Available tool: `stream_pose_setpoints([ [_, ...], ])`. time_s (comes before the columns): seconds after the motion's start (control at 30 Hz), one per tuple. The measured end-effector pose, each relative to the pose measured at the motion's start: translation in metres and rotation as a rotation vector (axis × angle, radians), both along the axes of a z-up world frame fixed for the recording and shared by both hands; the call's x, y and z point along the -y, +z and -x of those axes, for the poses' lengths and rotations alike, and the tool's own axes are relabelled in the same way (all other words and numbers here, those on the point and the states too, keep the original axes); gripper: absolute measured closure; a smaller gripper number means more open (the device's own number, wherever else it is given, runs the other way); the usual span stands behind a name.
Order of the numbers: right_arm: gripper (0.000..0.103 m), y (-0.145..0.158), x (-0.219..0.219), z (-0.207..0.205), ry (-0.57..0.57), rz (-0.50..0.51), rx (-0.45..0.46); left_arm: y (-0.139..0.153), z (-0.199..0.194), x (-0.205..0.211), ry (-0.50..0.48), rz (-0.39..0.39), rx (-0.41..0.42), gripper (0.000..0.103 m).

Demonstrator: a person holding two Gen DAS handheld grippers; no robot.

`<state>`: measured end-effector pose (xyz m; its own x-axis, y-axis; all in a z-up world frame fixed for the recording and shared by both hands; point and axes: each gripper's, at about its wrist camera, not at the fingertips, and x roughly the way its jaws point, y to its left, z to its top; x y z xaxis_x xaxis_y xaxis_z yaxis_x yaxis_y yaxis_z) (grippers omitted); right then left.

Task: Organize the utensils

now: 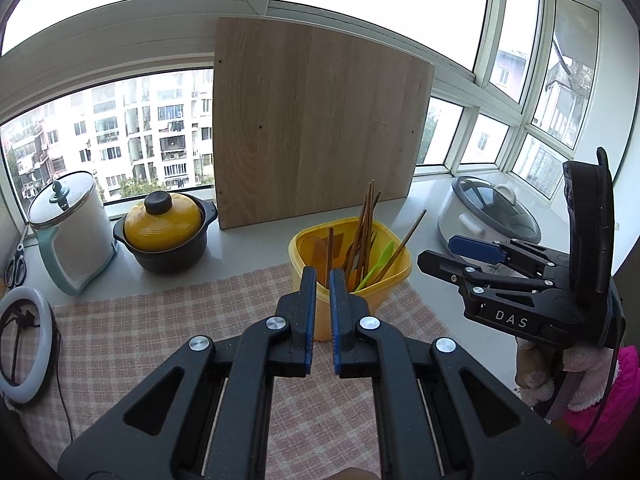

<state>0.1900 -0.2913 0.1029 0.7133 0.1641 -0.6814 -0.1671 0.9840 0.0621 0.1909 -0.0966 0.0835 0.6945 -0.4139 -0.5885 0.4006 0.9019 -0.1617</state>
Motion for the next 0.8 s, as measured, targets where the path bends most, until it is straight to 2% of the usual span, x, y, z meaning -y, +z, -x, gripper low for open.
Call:
stream_pose_setpoints([
  [0.2, 0.043, 0.000, -0.004, 0.020, -0.006, -0.002, -0.003, -0.001, 0.024, -0.008, 0.008, -0.017, 0.025, 0.099],
  [0.3, 0.037, 0.001, -0.008, 0.030, -0.011, 0.023, 0.014, -0.003, 0.036, -0.010, 0.005, -0.025, 0.033, 0.099],
  [0.43, 0.026, 0.004, -0.012, 0.043, -0.014, 0.024, 0.028, -0.006, 0.053, -0.014, 0.010, -0.026, 0.037, 0.071],
  [0.57, 0.012, 0.010, -0.017, 0.058, -0.031, 0.042, 0.069, -0.006, 0.066, -0.019, 0.029, -0.017, 0.041, 0.066],
  [0.63, 0.009, 0.012, -0.018, 0.064, -0.035, 0.044, 0.084, -0.005, 0.073, -0.022, 0.042, -0.014, 0.050, 0.048],
  [0.8, 0.000, 0.016, -0.021, 0.076, -0.049, 0.041, 0.121, -0.005, 0.083, -0.025, 0.085, -0.034, 0.071, 0.019],
])
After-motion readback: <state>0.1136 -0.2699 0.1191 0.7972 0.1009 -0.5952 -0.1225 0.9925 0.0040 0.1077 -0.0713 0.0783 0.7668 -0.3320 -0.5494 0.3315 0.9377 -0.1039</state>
